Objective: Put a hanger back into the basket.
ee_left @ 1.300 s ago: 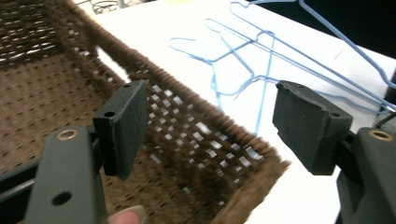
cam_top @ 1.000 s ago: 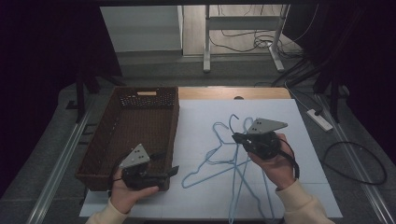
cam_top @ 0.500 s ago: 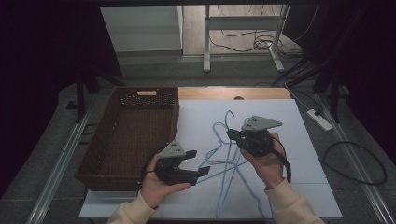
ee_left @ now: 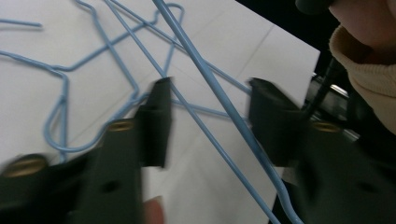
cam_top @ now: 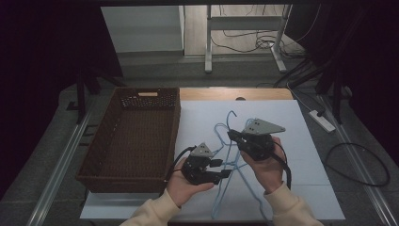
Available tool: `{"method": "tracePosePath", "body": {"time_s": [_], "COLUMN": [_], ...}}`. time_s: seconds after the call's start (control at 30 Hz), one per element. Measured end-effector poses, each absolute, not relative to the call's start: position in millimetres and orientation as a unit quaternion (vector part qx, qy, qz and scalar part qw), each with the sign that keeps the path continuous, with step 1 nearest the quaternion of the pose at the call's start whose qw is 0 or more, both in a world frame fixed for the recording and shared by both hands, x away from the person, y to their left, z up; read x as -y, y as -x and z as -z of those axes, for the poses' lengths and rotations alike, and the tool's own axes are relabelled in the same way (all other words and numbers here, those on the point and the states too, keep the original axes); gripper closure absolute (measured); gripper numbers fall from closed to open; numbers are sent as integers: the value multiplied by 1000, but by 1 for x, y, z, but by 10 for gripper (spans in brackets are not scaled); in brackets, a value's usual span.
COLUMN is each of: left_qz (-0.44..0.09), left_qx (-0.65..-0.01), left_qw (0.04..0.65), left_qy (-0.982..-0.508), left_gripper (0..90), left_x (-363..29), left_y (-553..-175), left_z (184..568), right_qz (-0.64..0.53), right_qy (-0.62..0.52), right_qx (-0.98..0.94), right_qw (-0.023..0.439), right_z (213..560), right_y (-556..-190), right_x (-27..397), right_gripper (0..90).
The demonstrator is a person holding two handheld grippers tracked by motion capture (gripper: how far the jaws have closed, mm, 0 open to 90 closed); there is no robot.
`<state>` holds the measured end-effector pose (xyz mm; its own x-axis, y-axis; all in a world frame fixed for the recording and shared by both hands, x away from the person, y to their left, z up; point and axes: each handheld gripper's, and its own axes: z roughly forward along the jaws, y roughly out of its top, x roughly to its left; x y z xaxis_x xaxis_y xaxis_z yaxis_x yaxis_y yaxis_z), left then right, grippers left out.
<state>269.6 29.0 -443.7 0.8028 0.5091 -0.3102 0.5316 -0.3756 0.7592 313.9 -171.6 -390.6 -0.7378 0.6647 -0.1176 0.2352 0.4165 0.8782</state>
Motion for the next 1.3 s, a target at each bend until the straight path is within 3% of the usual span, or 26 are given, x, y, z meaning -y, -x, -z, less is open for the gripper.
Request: {"method": "tracePosePath", "body": {"time_s": [0.1, 0.33, 0.67, 0.87, 0.97, 1.0, 1.3], "left_qz": [20, 25, 15, -2, -5, -6, -26], "left_qx": [-318, -345, -347, -348, -350, -352, -369], "left_qw": [462, 467, 491, 510, 517, 520, 539], "left_qy": [-828, -814, -799, -786, -781, -779, -757], "left_gripper": [724, 838, 867, 867, 867, 867, 868], "left_x": [-31, -45, -59, -73, -78, -82, -118], "left_y": [-270, -276, -276, -274, -274, -275, -278], "left_z": [441, 437, 425, 409, 406, 404, 389], "right_qz": [-464, -482, -522, -548, -552, -552, -539], "right_qy": [-274, -264, -247, -235, -234, -236, -251], "right_qx": [-807, -795, -778, -763, -762, -761, -768], "right_qw": [241, 256, 249, 251, 245, 245, 239], "right_z": [389, 380, 373, 371, 373, 375, 392], "right_y": [-312, -304, -300, -294, -291, -290, -287], "right_x": [172, 180, 189, 196, 201, 203, 223], "right_gripper": [865, 863, 841, 610, 564, 500, 388]}}
